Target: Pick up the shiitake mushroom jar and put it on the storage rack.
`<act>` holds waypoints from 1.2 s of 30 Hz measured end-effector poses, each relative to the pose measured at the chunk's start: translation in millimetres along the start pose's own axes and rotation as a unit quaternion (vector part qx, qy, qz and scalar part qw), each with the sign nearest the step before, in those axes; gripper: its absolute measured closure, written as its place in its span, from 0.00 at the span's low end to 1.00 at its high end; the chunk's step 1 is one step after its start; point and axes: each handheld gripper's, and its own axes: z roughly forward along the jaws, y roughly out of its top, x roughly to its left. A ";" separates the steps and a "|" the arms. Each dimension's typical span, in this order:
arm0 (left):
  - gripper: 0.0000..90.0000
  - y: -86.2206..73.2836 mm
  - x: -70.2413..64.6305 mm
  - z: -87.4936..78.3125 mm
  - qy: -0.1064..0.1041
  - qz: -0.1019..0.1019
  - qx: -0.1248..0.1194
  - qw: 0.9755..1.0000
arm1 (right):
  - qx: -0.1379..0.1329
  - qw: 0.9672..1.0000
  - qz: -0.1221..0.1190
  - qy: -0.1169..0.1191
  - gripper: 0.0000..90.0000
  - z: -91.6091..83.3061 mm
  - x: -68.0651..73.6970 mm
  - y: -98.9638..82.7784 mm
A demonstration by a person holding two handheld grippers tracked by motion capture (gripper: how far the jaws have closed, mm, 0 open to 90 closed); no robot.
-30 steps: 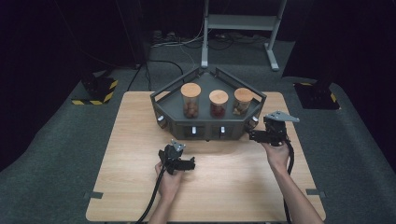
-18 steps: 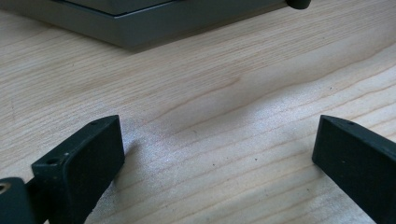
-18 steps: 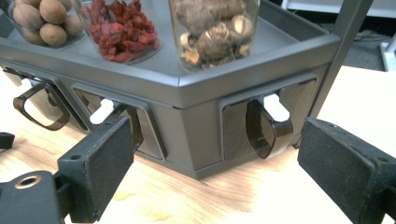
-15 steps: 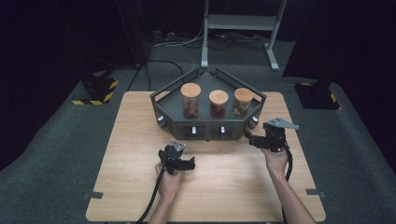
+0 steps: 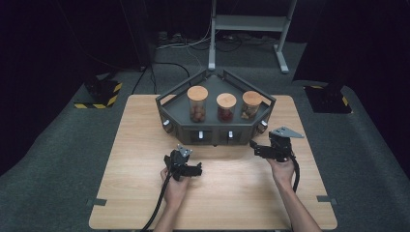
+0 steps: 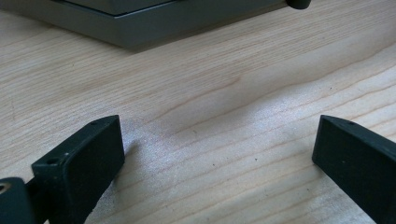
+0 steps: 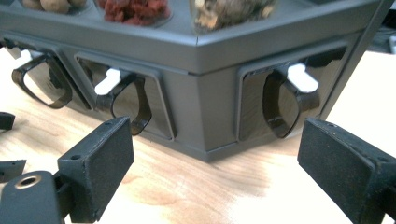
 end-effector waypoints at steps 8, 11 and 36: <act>0.02 0.0 0.0 0.0 0.000 0.000 0.000 1.000 | 0.012 1.000 -0.014 0.000 0.11 5.8 6.1 -10.0; 0.02 0.0 -0.1 0.0 0.000 0.000 0.000 1.000 | 0.021 1.000 -0.021 0.001 0.11 9.3 8.4 -14.4; 0.02 0.0 -0.1 0.0 0.000 0.000 0.000 1.000 | 0.082 0.996 -0.045 0.009 0.11 34.2 24.3 -45.5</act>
